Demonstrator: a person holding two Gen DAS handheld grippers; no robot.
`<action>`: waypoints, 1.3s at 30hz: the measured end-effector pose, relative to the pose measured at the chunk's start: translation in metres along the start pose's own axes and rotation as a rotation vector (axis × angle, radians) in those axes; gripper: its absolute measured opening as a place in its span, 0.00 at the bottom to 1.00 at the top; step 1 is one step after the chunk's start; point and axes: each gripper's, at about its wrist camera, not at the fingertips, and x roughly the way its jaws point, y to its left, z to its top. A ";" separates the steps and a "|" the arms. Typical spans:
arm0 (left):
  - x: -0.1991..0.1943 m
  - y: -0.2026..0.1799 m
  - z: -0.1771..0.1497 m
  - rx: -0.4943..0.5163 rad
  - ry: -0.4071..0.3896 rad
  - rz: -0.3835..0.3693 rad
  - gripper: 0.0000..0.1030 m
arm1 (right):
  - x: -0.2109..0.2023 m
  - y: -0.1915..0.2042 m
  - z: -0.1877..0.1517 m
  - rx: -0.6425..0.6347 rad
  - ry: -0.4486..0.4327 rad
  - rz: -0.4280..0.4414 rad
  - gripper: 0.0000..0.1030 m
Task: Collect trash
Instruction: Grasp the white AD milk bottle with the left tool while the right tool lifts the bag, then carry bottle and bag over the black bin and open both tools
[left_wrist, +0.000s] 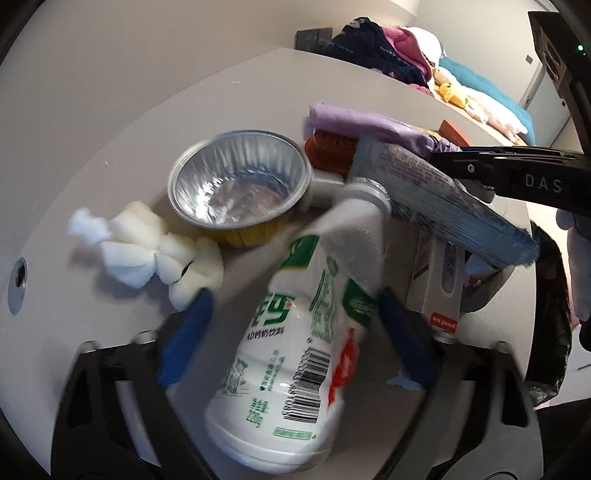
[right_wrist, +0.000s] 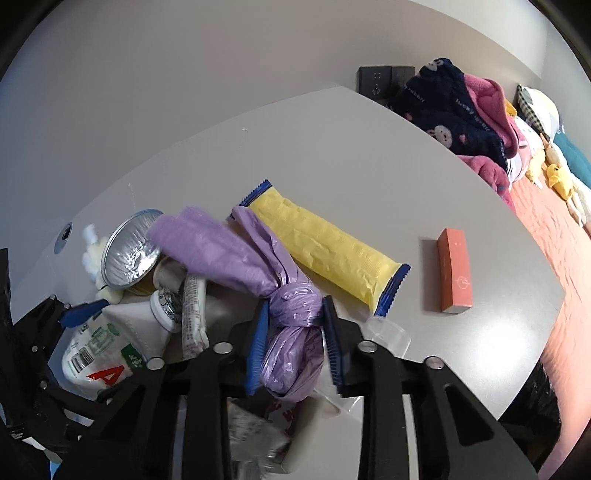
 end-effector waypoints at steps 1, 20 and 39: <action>-0.003 0.002 -0.002 -0.009 -0.009 0.006 0.61 | -0.001 0.000 0.000 0.007 -0.004 0.006 0.25; -0.042 0.020 -0.008 -0.131 -0.126 -0.047 0.37 | -0.058 -0.007 0.002 0.081 -0.155 0.041 0.24; -0.098 -0.038 0.005 -0.027 -0.232 -0.127 0.37 | -0.126 -0.041 -0.038 0.162 -0.260 0.030 0.24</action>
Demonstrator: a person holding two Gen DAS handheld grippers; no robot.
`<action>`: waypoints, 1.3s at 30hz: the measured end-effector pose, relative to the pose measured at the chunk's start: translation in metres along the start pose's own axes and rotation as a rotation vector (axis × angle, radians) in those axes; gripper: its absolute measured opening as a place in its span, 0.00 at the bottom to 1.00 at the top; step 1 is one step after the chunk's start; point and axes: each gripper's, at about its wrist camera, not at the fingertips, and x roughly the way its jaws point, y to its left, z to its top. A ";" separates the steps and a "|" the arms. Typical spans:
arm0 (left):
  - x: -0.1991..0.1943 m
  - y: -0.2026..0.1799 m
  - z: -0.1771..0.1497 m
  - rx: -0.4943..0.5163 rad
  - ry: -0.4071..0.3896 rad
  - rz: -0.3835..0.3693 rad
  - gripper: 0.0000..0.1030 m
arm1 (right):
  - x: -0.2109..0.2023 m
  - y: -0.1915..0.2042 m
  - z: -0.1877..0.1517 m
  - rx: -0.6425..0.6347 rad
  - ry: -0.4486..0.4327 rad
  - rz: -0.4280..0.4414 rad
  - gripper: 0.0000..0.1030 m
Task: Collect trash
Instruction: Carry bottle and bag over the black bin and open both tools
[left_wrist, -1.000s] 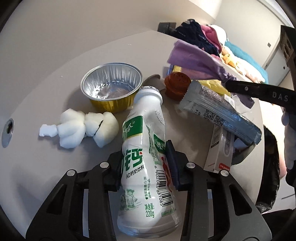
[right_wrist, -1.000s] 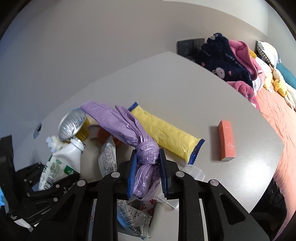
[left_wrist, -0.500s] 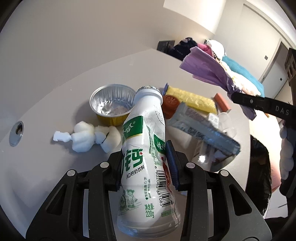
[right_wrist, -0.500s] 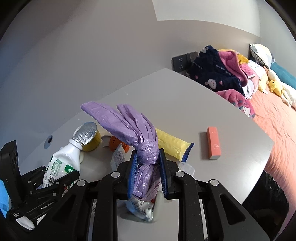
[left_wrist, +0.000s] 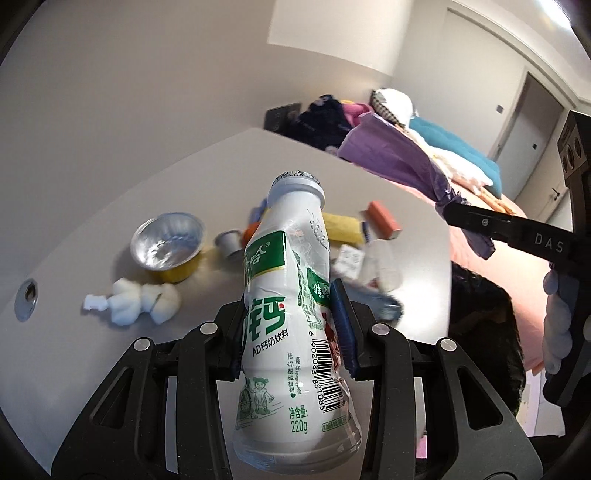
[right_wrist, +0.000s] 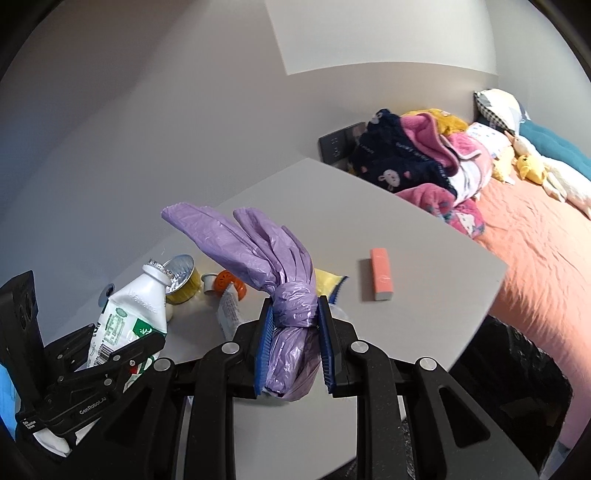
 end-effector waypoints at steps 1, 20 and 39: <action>-0.002 -0.006 0.000 0.008 -0.003 -0.007 0.37 | -0.004 -0.003 -0.002 0.006 -0.004 -0.002 0.24; 0.006 -0.097 0.015 0.173 -0.011 -0.168 0.38 | -0.074 -0.072 -0.027 0.119 -0.089 -0.110 0.24; 0.037 -0.210 0.023 0.353 0.040 -0.387 0.38 | -0.138 -0.158 -0.064 0.285 -0.157 -0.257 0.24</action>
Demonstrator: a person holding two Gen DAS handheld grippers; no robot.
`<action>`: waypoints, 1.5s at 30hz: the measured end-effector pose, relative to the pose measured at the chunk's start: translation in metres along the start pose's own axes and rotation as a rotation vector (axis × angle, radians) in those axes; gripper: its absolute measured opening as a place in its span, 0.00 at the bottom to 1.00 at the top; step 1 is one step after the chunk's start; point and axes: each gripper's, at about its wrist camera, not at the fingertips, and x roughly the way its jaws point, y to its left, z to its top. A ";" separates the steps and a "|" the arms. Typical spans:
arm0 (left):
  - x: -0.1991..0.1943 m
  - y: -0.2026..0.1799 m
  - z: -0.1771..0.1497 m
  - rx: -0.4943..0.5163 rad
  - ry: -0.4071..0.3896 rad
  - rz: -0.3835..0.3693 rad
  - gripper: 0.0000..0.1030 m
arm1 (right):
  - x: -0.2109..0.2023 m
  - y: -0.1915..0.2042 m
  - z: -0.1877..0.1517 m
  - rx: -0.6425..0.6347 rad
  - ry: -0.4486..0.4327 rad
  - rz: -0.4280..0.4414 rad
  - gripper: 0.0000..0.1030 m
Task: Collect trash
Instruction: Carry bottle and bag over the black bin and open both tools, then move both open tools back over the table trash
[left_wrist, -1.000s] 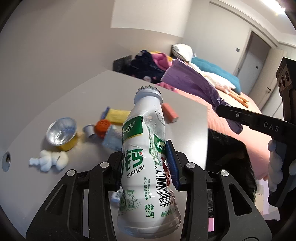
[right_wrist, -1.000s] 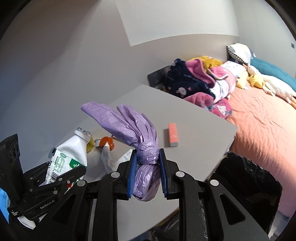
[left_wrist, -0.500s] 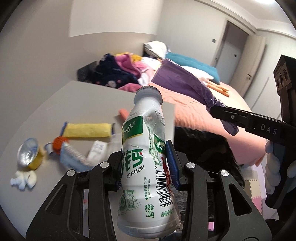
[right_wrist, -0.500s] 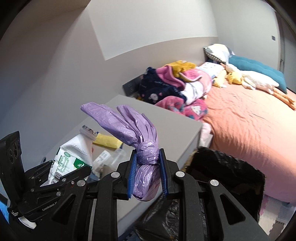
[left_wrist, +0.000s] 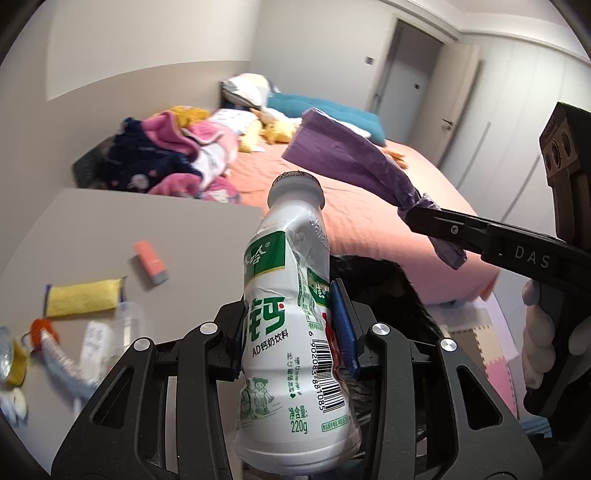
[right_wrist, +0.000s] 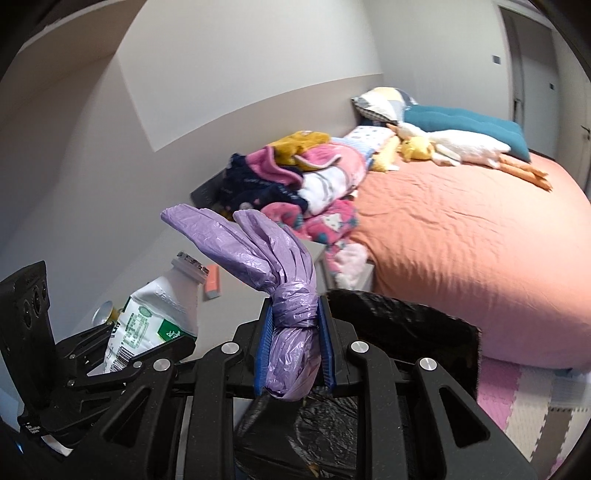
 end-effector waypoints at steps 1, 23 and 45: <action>0.004 -0.005 0.002 0.010 0.005 -0.015 0.38 | -0.002 -0.007 -0.001 0.014 -0.002 -0.006 0.24; 0.019 -0.031 0.007 0.046 0.018 -0.033 0.93 | -0.029 -0.044 -0.008 0.103 -0.082 -0.079 0.66; -0.027 0.049 -0.023 -0.134 -0.019 0.151 0.93 | 0.016 0.039 -0.012 -0.022 -0.013 0.053 0.66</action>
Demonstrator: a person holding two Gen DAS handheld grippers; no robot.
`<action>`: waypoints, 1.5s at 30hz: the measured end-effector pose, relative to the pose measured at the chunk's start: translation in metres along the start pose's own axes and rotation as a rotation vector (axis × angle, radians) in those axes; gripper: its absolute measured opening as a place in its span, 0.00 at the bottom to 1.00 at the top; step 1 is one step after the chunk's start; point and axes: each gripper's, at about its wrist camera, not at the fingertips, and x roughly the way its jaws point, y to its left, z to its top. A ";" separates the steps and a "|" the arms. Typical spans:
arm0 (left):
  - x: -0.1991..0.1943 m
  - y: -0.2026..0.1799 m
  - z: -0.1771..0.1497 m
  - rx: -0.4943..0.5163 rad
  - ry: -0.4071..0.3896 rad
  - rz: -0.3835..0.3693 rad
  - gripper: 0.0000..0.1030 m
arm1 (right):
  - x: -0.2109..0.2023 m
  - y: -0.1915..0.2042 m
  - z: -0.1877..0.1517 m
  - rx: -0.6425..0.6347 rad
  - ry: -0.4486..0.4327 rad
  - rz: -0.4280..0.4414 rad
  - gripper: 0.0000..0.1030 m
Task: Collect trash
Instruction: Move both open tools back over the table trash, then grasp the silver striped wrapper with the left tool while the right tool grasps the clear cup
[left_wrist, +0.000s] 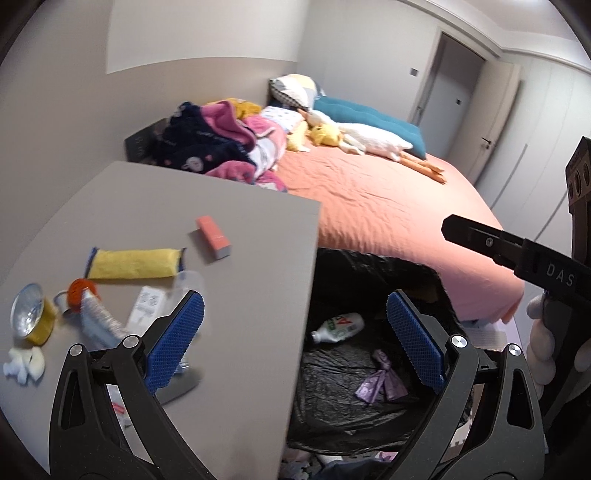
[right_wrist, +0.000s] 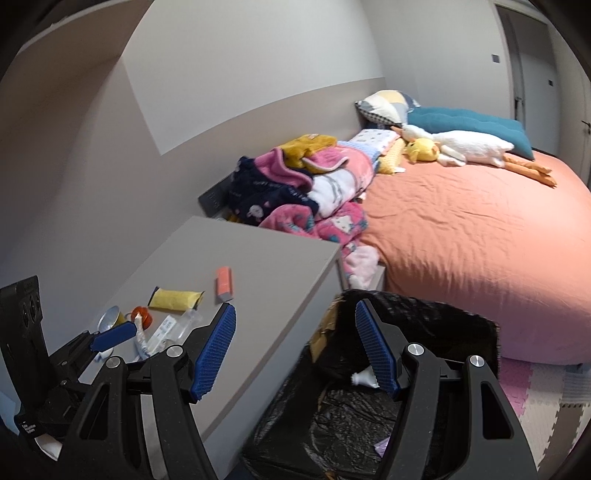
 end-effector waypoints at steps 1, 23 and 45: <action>-0.001 0.005 -0.001 -0.009 0.000 0.008 0.93 | 0.003 0.004 0.000 -0.006 0.006 0.007 0.66; -0.006 0.100 -0.015 -0.206 0.032 0.141 0.93 | 0.078 0.077 -0.006 -0.053 0.140 0.110 0.66; 0.020 0.168 -0.028 -0.443 0.145 0.140 0.81 | 0.142 0.120 -0.022 -0.053 0.261 0.149 0.66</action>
